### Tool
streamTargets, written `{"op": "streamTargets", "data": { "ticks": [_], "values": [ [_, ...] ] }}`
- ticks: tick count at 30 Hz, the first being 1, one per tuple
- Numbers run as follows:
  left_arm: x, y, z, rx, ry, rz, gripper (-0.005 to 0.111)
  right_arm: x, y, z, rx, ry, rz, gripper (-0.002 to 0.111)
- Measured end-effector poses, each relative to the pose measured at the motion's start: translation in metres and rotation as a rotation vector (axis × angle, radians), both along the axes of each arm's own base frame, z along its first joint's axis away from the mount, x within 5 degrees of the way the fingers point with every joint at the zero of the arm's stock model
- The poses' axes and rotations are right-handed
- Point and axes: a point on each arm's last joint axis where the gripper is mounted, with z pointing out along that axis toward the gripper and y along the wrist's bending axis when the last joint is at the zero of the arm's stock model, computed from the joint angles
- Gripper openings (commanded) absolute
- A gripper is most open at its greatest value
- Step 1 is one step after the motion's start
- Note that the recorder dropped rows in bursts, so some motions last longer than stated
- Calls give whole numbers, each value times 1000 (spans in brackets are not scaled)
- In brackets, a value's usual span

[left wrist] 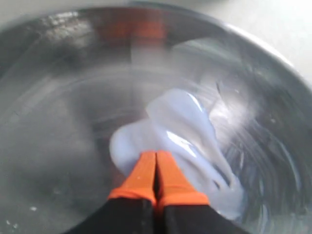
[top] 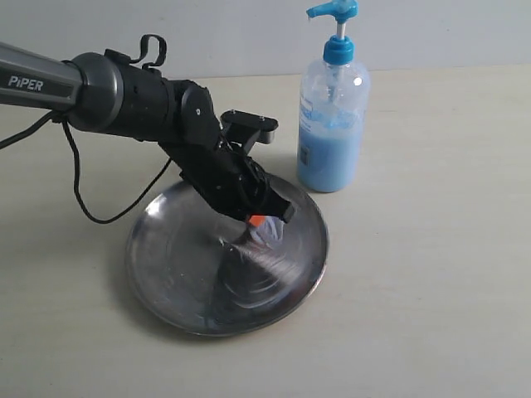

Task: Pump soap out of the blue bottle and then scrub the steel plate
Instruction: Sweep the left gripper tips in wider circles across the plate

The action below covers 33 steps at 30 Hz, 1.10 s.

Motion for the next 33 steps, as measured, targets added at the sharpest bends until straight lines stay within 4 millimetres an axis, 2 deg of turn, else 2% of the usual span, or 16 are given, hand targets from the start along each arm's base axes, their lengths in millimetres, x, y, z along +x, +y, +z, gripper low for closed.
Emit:
{"op": "streamTargets", "data": {
  "ticks": [3,9,20,27,33],
  "values": [
    [5,-2,1,-27,-41,40,0,0,0,0,1,0,0,0],
    [5,-5,-2,-79,-17,100,0,0,0,0,2,1,0,0],
    [-8,-29,6,-38,116,-82,0,0,0,0,2,1,0,0],
    [-9,-22,9,93,146,-201,0,0,0,0,2,1,0,0],
    [-2,-14,9,191,85,-180,0,0,0,0,14,3,3,0]
  ]
}}
